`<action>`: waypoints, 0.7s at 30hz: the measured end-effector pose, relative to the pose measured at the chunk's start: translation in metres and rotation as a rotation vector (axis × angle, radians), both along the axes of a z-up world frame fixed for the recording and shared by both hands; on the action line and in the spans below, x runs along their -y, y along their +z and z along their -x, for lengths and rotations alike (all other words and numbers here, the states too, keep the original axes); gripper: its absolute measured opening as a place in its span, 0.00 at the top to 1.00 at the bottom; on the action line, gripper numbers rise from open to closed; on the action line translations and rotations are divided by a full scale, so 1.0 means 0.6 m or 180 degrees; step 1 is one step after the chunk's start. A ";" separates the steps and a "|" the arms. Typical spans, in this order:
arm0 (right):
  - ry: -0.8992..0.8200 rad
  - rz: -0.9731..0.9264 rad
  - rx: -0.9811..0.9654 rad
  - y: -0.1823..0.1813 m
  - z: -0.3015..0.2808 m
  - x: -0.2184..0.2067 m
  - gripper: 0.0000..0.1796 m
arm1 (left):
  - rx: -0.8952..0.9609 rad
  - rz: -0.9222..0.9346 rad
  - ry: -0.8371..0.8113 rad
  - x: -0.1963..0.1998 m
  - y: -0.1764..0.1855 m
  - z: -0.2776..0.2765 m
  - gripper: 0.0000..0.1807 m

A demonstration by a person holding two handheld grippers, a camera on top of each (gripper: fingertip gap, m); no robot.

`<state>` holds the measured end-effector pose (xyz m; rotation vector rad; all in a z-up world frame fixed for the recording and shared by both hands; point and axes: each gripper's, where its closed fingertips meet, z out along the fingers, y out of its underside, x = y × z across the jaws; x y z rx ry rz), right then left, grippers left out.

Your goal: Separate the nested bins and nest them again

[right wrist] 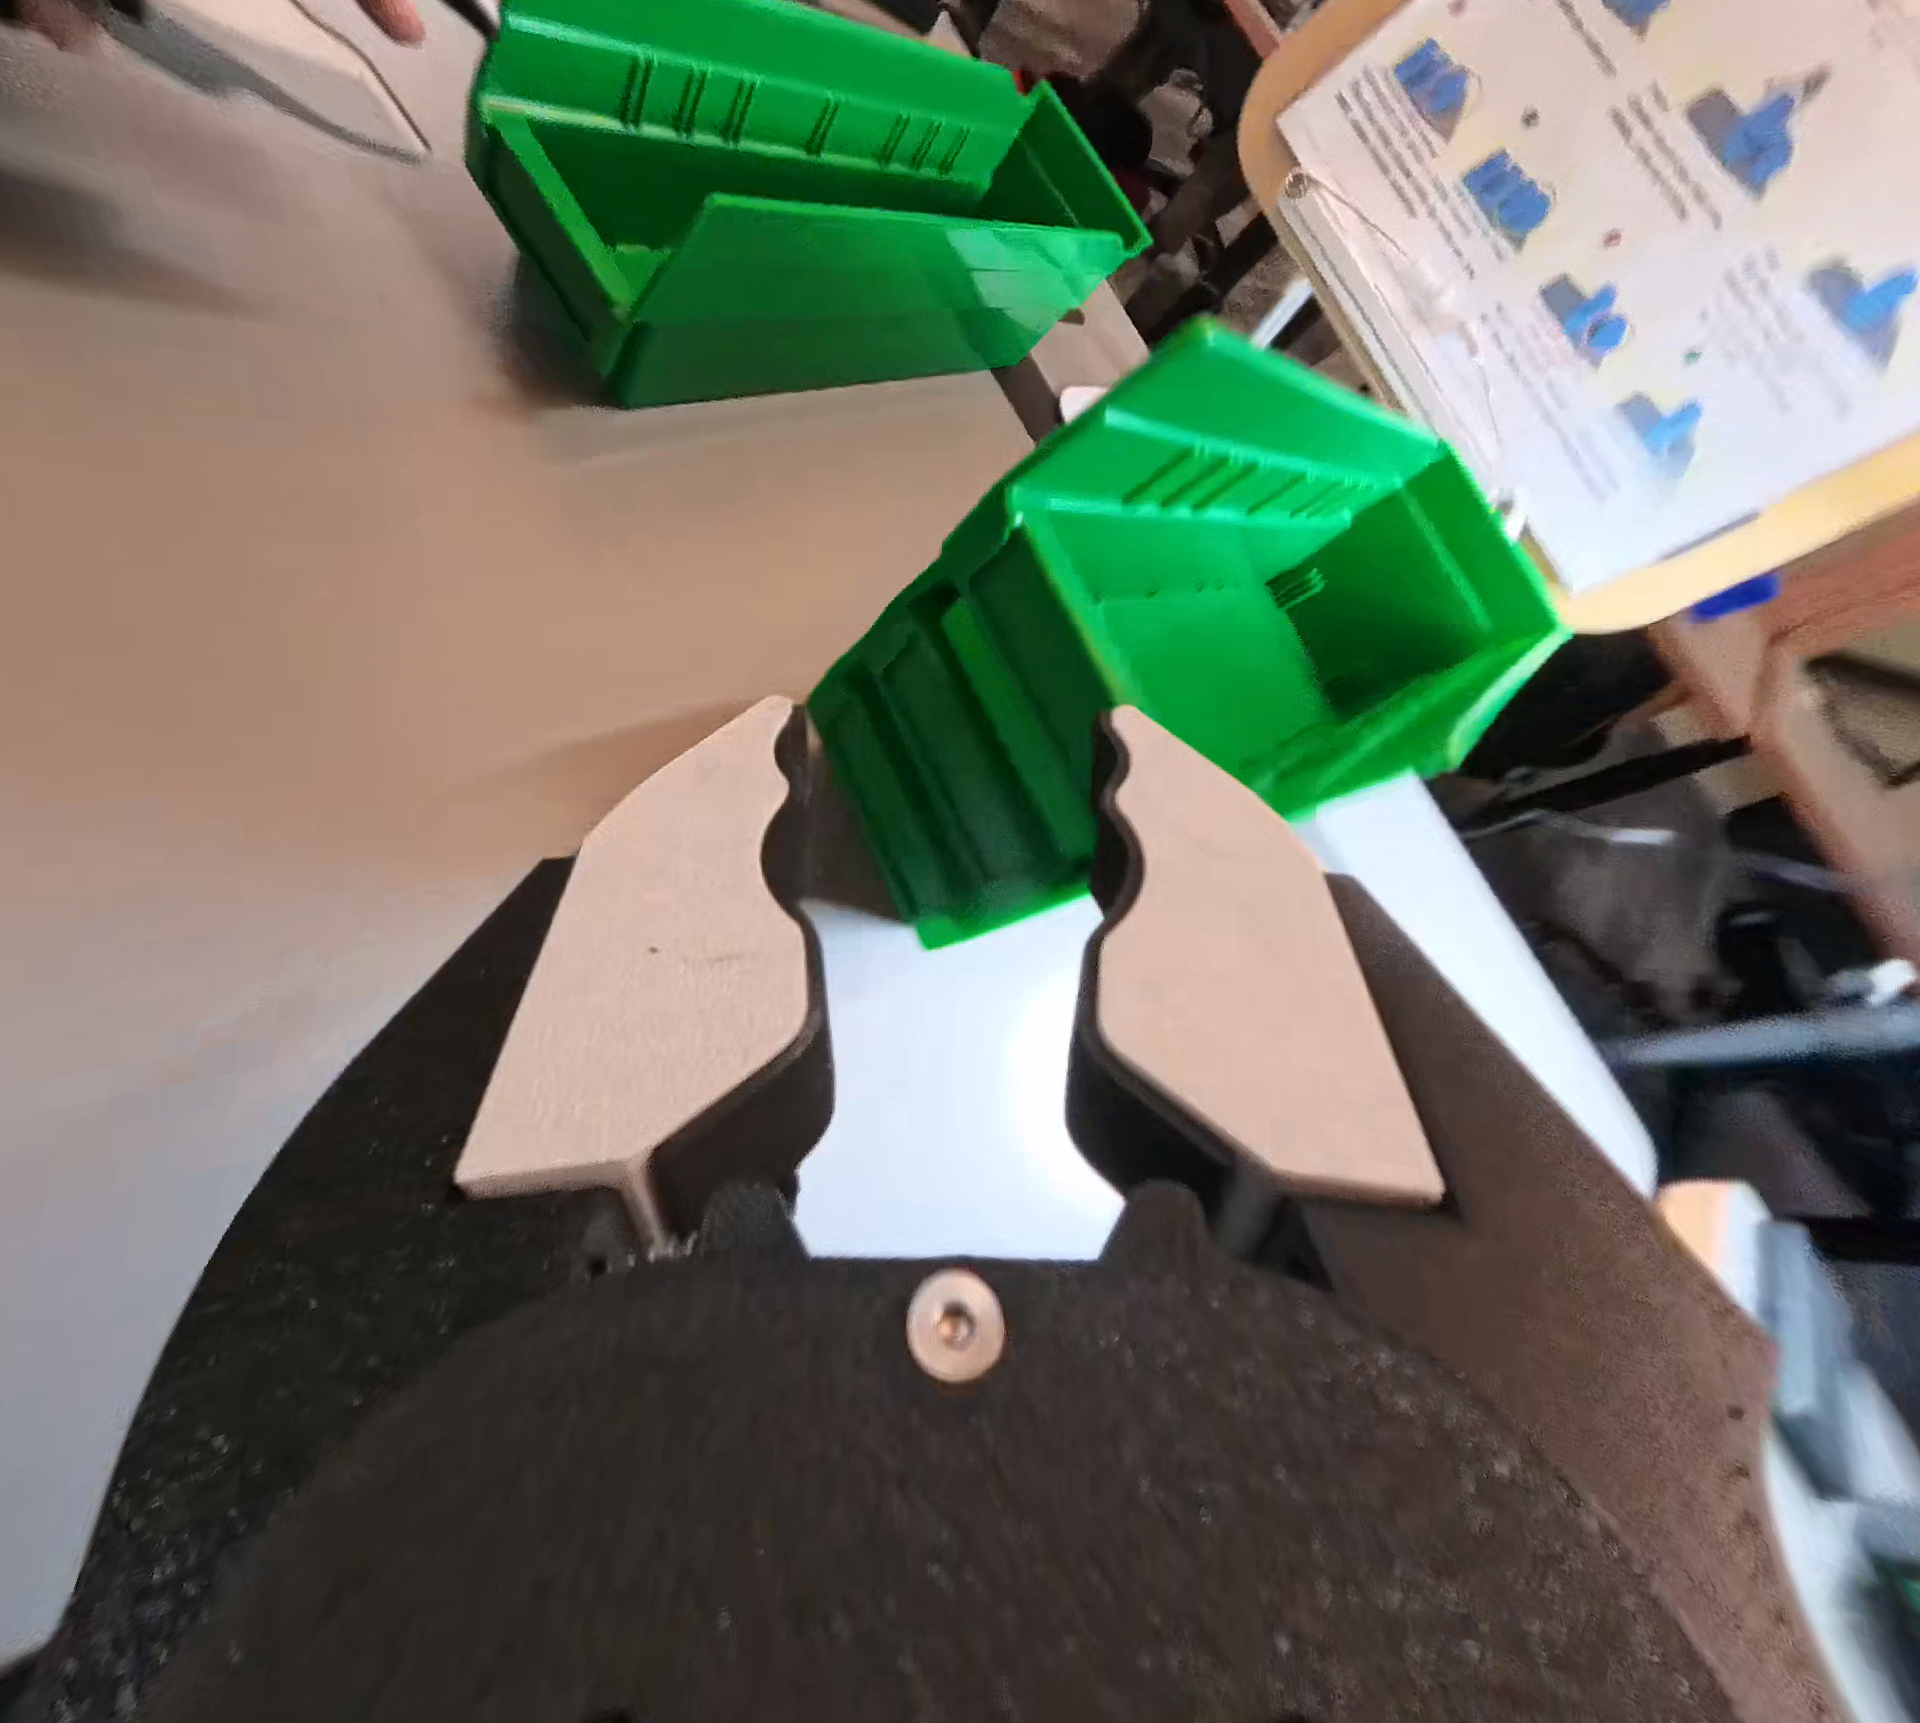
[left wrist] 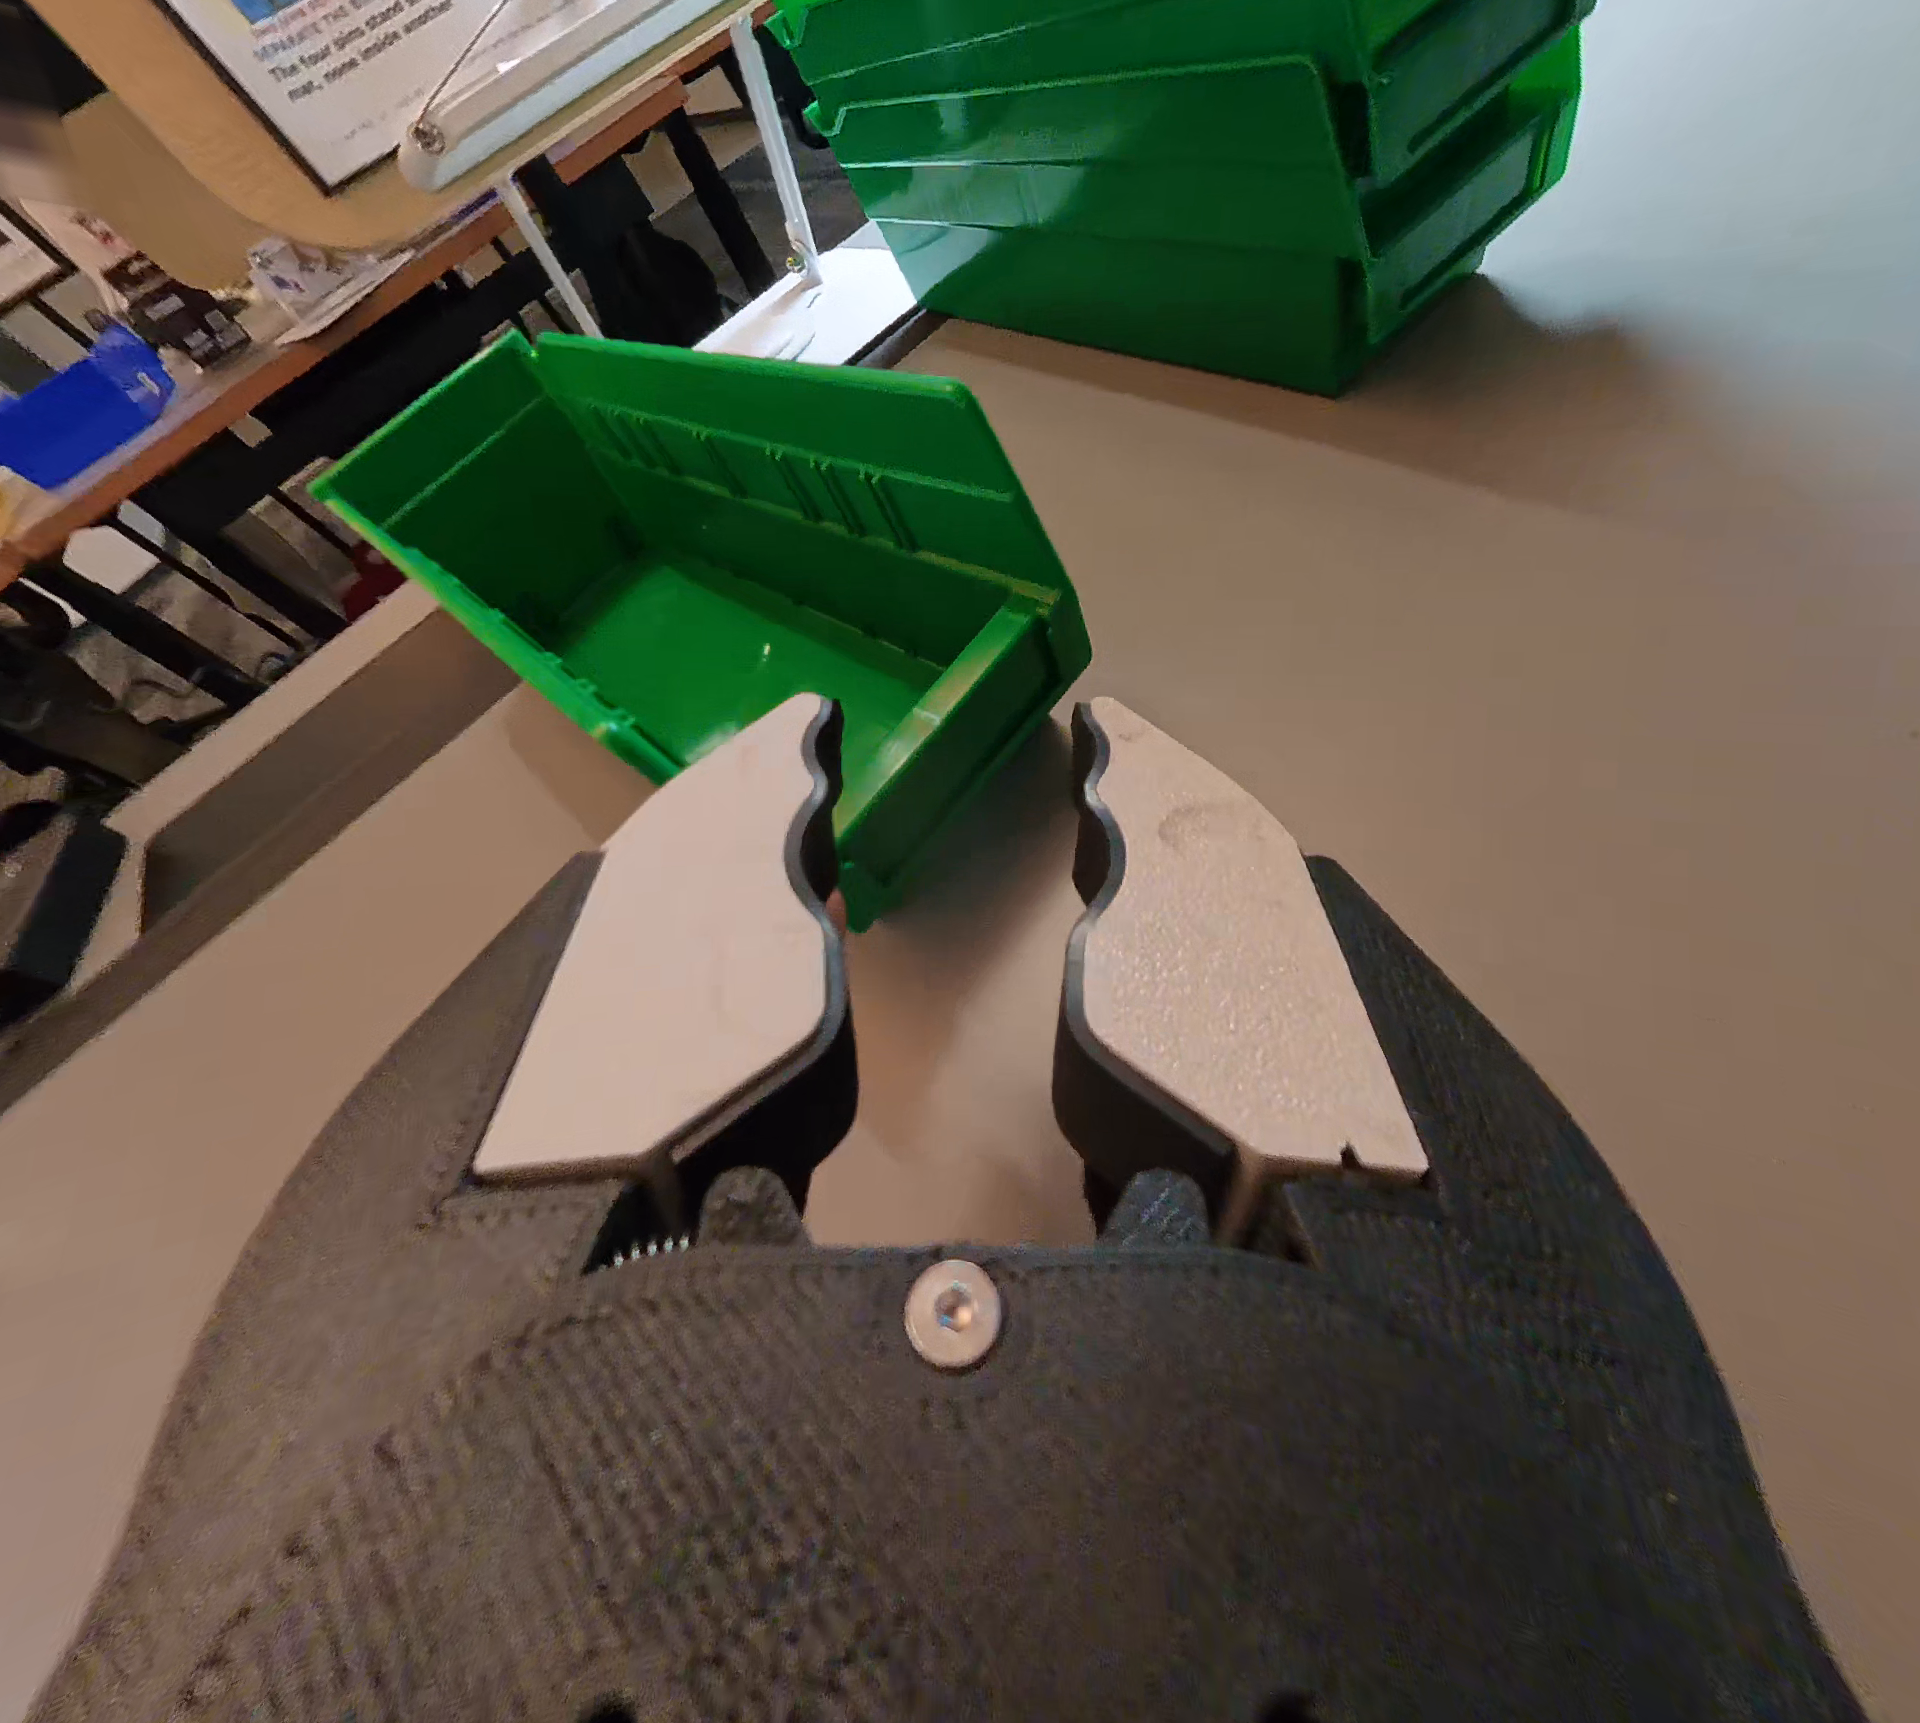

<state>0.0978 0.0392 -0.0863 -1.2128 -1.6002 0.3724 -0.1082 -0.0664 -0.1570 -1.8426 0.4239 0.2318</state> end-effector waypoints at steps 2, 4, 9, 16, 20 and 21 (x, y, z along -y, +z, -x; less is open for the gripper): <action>-0.0111 0.0332 -0.0193 -0.023 -0.036 0.005 0.71 | -0.0266 0.0121 -0.0060 -0.008 -0.004 -0.006 0.75; -0.0231 0.0559 -0.0321 -0.047 -0.072 0.005 0.72 | -0.0604 0.0304 -0.0092 -0.021 -0.013 -0.008 0.73; -0.0487 0.0913 -0.0562 -0.091 -0.137 -0.008 0.72 | -0.1245 0.0930 -0.0124 -0.063 -0.050 -0.005 0.67; -0.0486 0.1172 -0.0882 -0.103 -0.148 -0.015 0.74 | -0.1833 0.1876 -0.0033 -0.083 -0.110 0.048 0.77; -0.0438 0.1165 -0.0840 -0.112 -0.142 -0.012 0.75 | -0.2121 0.1688 -0.0085 -0.081 -0.106 0.059 0.82; -0.0434 0.1143 -0.0828 -0.114 -0.141 -0.012 0.76 | -0.2160 0.1648 -0.0114 -0.077 -0.105 0.058 0.82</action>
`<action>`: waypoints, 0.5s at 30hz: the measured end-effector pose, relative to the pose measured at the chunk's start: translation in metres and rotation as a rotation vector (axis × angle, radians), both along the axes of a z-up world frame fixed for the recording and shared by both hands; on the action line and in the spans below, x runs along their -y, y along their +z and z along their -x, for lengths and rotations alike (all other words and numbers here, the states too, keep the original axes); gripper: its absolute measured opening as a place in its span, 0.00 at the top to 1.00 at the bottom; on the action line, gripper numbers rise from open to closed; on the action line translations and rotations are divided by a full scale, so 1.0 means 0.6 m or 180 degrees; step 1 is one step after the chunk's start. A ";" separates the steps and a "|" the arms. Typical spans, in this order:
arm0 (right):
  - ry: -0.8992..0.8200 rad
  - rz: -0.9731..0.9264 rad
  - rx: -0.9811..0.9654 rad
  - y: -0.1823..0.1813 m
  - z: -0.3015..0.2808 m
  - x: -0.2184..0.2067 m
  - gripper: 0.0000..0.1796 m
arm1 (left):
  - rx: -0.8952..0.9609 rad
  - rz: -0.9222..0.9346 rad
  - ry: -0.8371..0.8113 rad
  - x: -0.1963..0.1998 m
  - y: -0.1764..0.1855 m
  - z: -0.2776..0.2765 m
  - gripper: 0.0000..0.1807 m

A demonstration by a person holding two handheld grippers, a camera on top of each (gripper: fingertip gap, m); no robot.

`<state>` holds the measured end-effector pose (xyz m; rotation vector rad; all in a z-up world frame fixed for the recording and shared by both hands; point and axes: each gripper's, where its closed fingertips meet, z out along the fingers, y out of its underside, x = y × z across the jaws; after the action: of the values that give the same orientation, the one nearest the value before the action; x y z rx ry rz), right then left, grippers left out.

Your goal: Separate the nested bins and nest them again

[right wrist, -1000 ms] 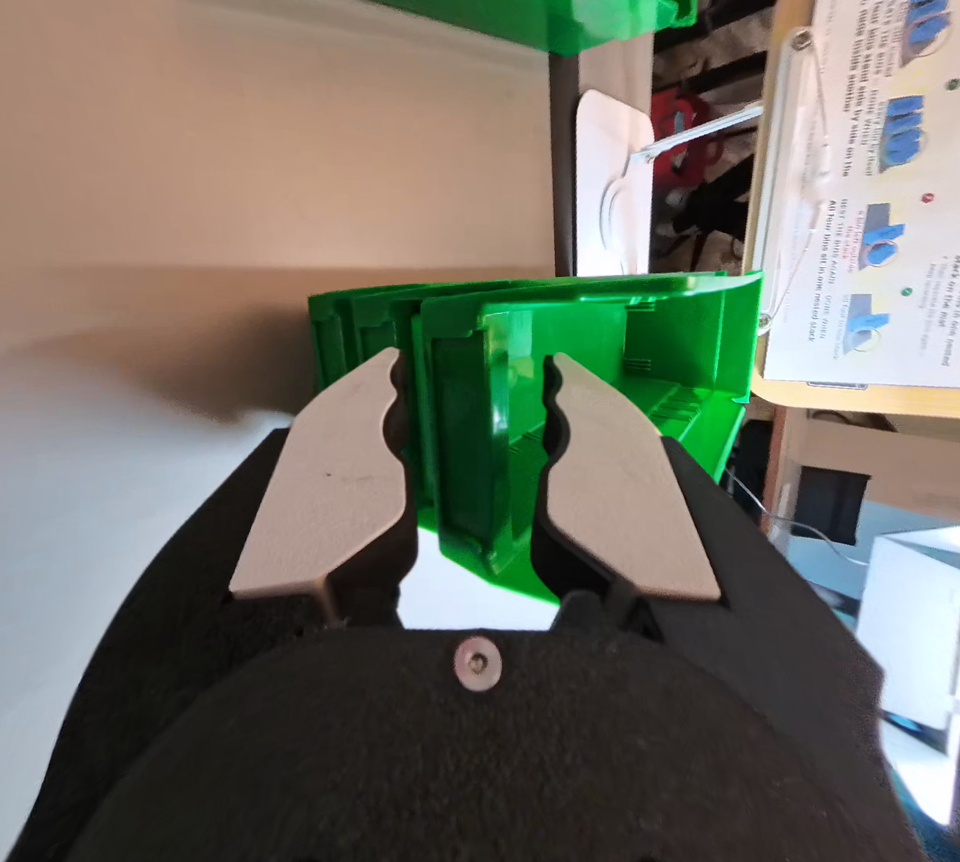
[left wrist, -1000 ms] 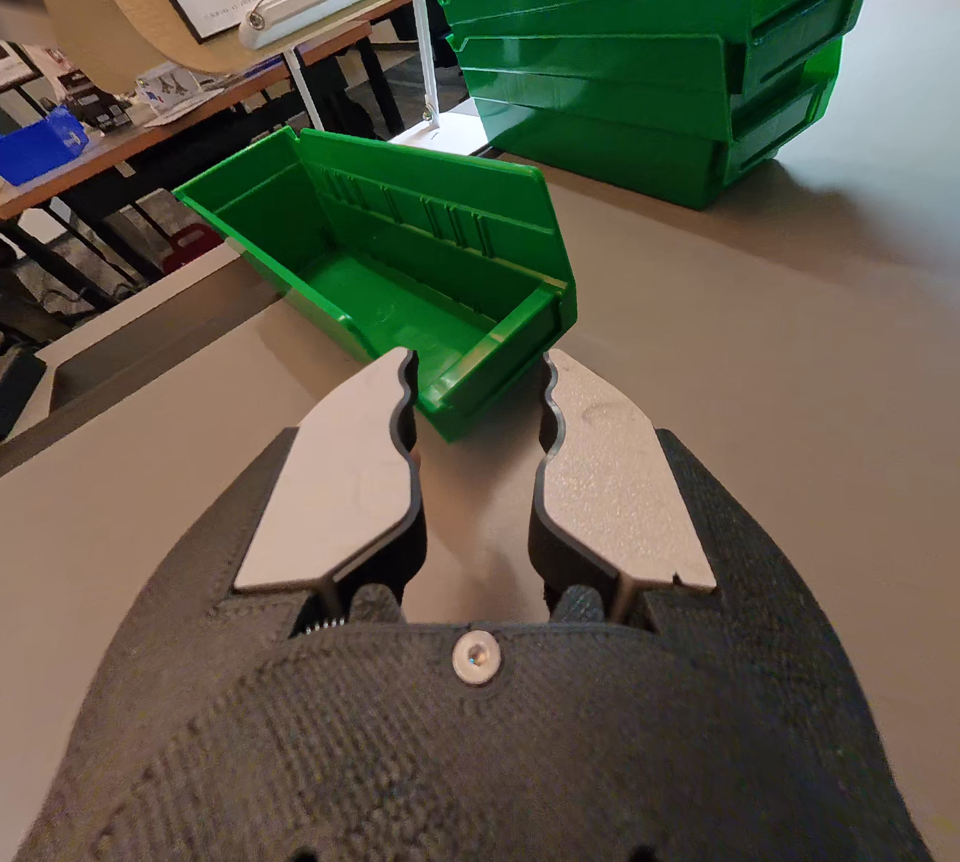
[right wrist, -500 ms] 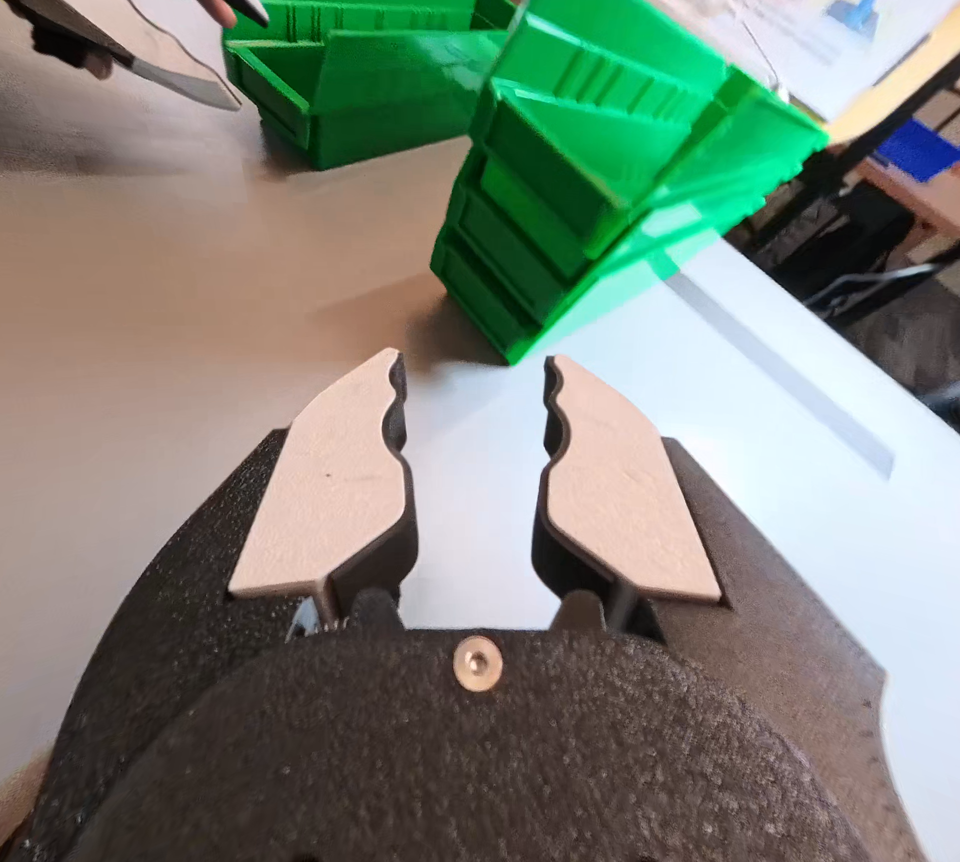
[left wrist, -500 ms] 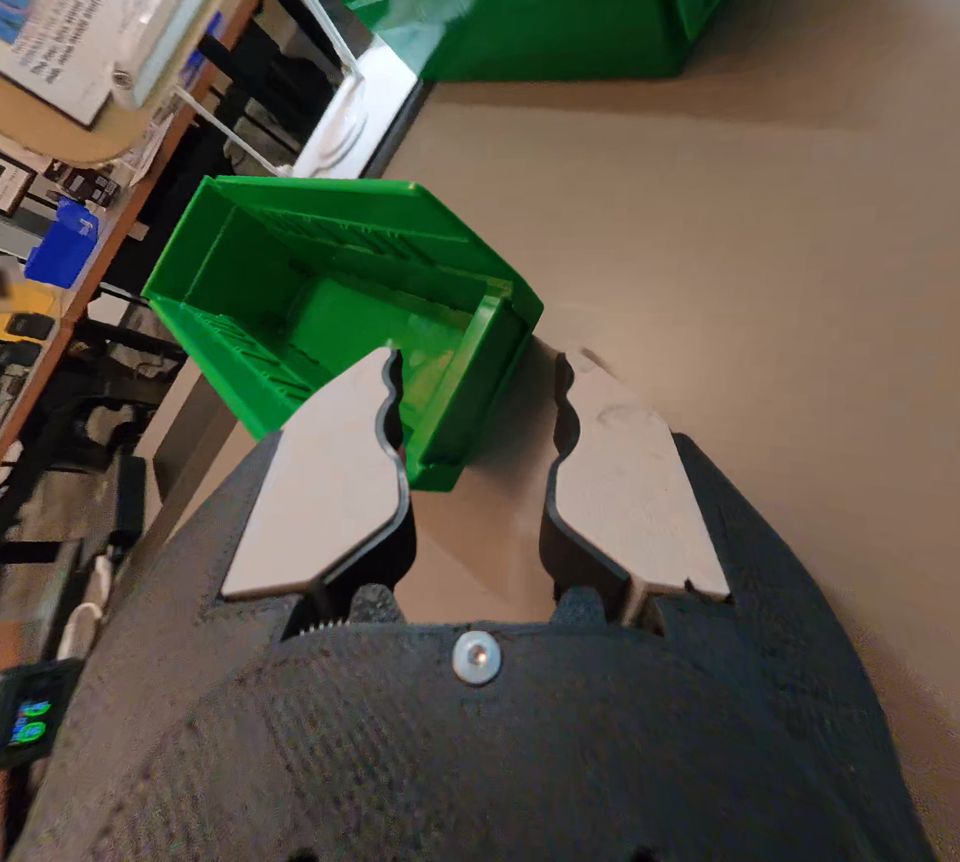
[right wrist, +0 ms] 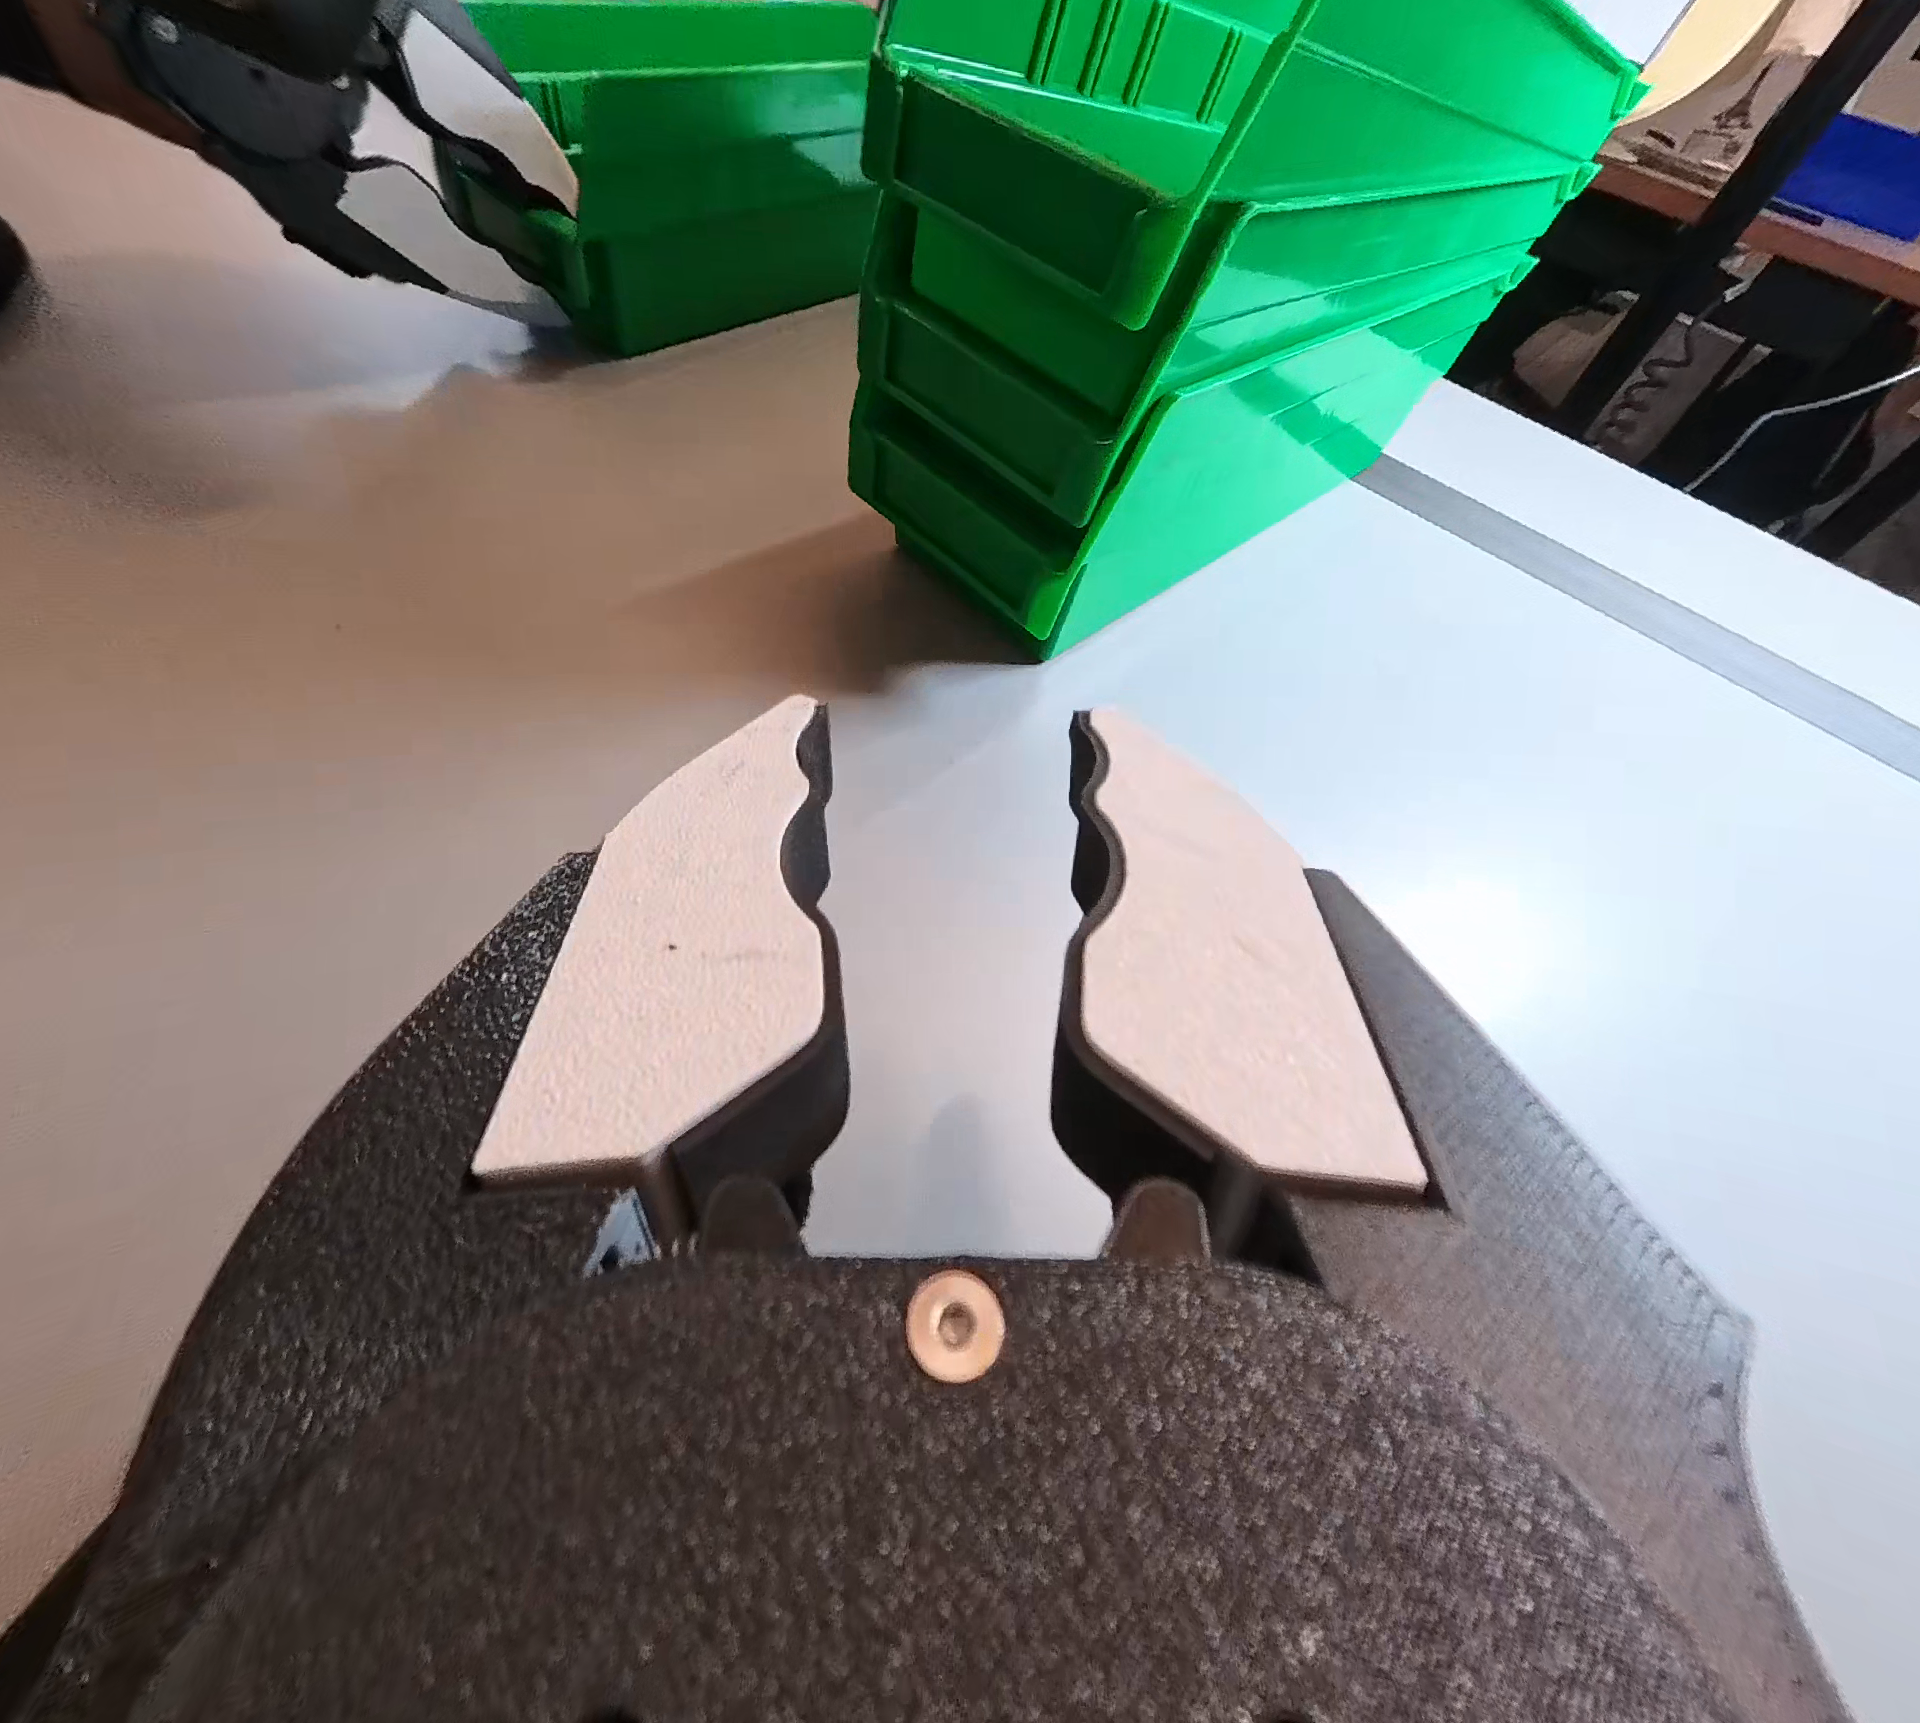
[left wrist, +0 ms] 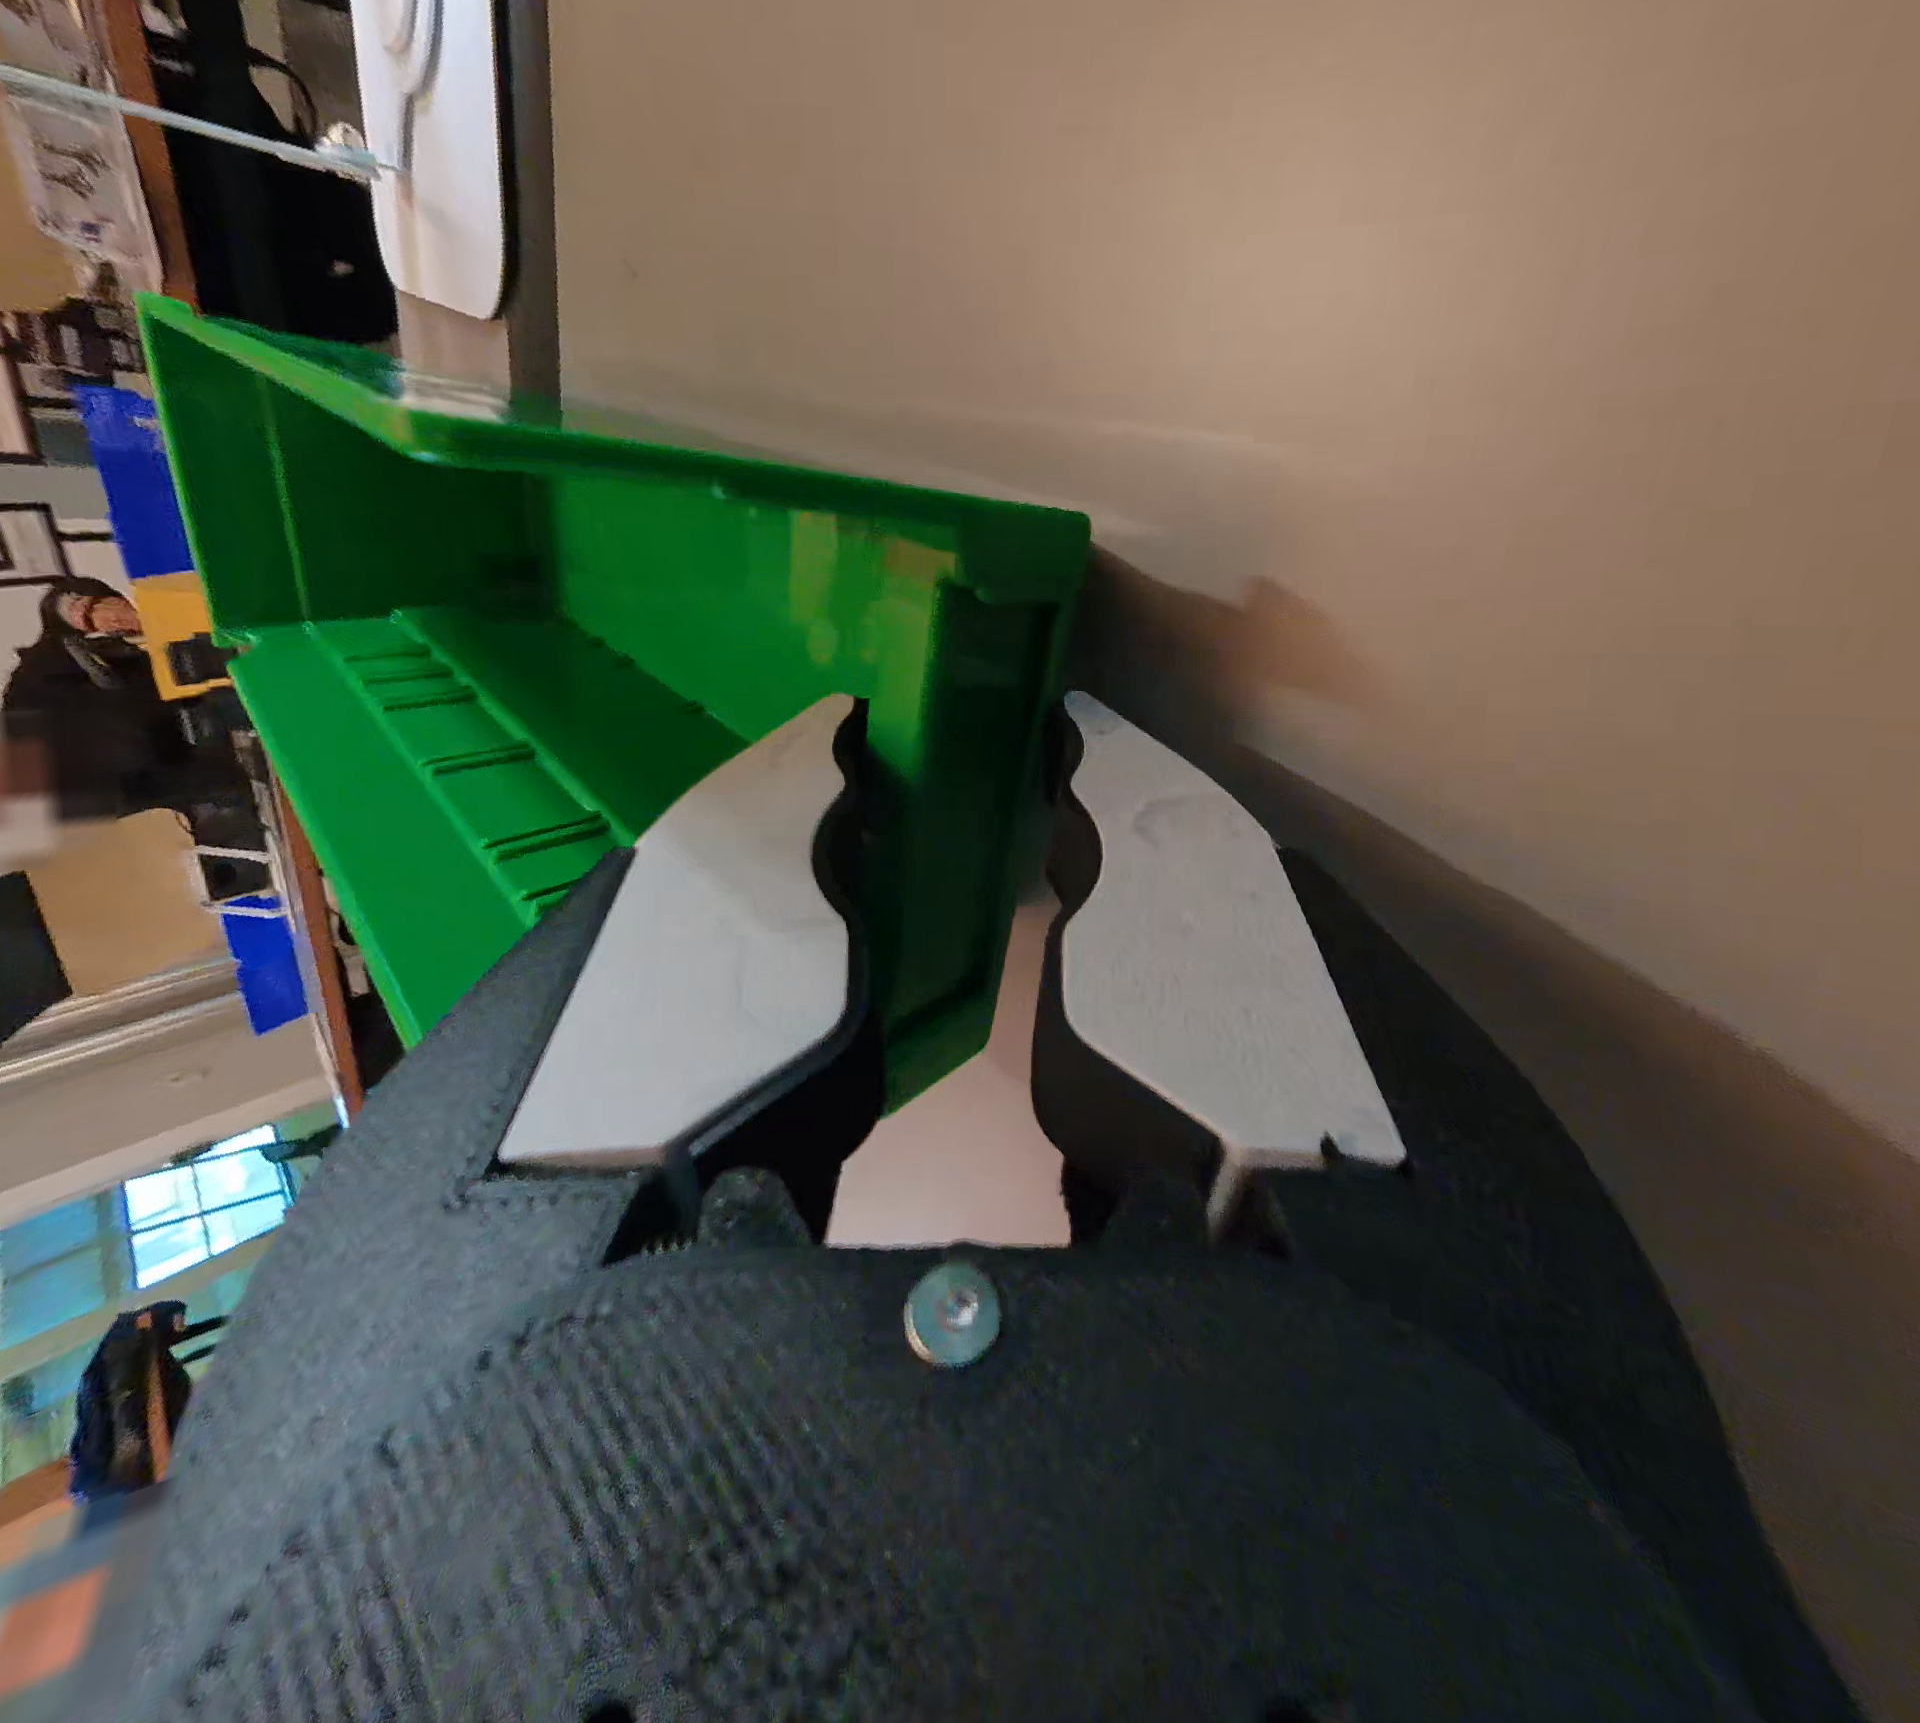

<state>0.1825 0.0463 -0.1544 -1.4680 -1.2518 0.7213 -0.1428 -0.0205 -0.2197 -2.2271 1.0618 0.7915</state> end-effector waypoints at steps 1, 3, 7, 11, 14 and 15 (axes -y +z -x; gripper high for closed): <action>0.0003 -0.0020 0.0007 -0.001 0.000 0.001 0.76 | 0.0008 -0.0049 -0.0033 0.005 0.003 -0.004 0.82; 0.0001 -0.0042 -0.0006 0.001 0.000 0.001 0.76 | 0.0051 -0.0186 -0.0082 0.015 0.019 -0.016 0.83; -0.0014 -0.0037 -0.0020 0.000 0.000 -0.001 0.77 | 0.0194 -0.0439 -0.0156 0.029 0.071 -0.040 0.83; -0.0032 -0.0082 -0.0027 0.001 0.000 -0.001 0.78 | -0.0109 -0.0776 -0.0350 0.024 0.155 -0.066 0.83; -0.0048 -0.0092 -0.0029 0.001 0.000 -0.002 0.78 | 0.0000 -0.0938 -0.0569 0.004 0.228 -0.116 0.83; -0.0053 -0.0093 -0.0030 0.001 0.000 -0.002 0.78 | 0.0064 -0.0966 -0.0653 -0.006 0.251 -0.137 0.83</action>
<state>0.1823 0.0478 -0.1538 -1.4481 -1.2368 0.6951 -0.0607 -0.0170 -0.0694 -1.8372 1.0627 0.7813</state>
